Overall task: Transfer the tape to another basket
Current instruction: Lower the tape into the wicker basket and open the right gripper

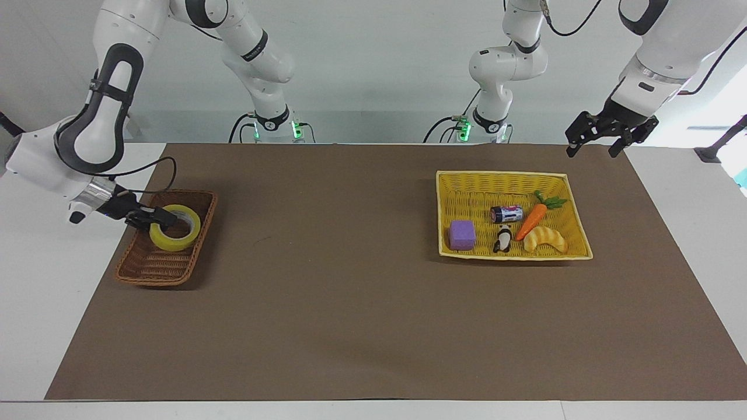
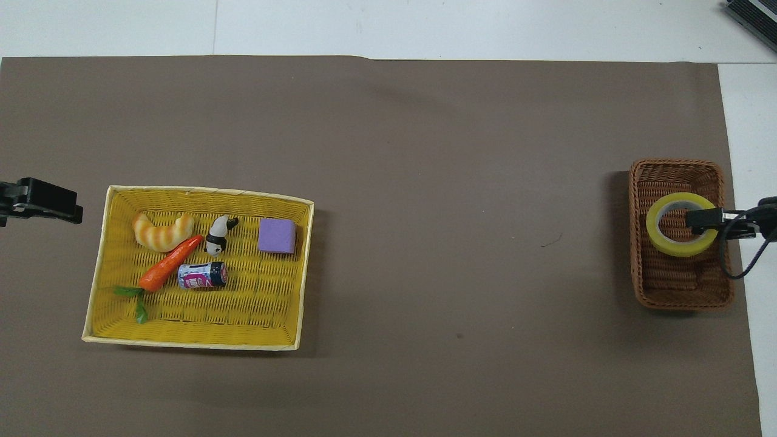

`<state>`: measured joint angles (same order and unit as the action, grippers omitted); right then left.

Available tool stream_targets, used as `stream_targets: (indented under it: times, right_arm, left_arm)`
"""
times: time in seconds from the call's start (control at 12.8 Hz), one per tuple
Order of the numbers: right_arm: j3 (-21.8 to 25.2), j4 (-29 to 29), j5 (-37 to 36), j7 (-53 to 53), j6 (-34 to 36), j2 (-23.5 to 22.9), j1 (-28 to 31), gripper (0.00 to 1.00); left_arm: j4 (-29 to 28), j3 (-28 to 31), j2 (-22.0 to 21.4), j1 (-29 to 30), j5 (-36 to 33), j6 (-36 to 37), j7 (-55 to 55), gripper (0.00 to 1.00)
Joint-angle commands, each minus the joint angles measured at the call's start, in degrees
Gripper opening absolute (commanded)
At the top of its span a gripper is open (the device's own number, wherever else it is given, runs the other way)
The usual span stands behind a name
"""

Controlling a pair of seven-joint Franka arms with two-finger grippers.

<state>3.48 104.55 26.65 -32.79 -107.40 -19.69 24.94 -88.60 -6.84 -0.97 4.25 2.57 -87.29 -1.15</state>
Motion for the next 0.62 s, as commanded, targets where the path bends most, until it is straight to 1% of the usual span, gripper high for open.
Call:
stream_targets:
  times: [0.0, 0.08, 0.16, 0.31, 0.55]
  right_arm:
    - [-0.58, 0.30, -3.00, -2.10, -1.75, -0.09, 0.63, 0.48]
    - [-0.58, 0.74, -3.01, -2.01, -2.37, 0.00, 0.46, 0.86]
    - [-0.66, 0.92, -3.01, -1.75, -2.63, 0.00, 0.46, 1.00]
    - [-0.66, 0.83, -3.01, -1.75, -2.55, 0.00, 0.54, 1.00]
    - [-0.66, -1.27, -1.96, -1.66, -1.49, -0.17, 1.25, 1.00]
  left_arm:
    - [-2.19, -0.20, -1.67, 1.02, 1.04, -1.48, 0.62, 1.00]
    - [-2.36, -0.19, -1.84, 1.28, 0.95, -0.78, 0.62, 1.00]
    - [-2.28, -0.11, -1.84, 1.81, 0.86, 0.61, 0.71, 1.00]
    - [-1.84, 1.03, -2.28, 1.99, 0.77, 5.18, 0.62, 1.00]
    - [-1.75, 0.95, -2.19, 1.90, 0.77, 5.20, 0.71, 1.00]
